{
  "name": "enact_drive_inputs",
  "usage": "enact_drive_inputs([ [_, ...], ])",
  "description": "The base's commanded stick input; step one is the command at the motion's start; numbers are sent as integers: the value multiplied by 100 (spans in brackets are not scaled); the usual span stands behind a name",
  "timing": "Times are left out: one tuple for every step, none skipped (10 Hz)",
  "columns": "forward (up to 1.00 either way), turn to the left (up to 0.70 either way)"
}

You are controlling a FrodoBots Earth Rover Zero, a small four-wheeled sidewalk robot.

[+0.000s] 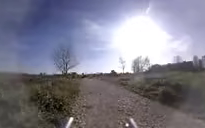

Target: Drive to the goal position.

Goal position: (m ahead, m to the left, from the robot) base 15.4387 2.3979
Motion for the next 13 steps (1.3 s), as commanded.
enact_drive_inputs([
  [49, 0],
  [49, 0],
  [49, 0],
  [49, 0],
  [49, 0],
  [49, 0],
  [49, 0],
  [49, 0],
  [49, 0],
  [49, 0],
  [49, 0],
  [49, 0],
  [49, 0],
])
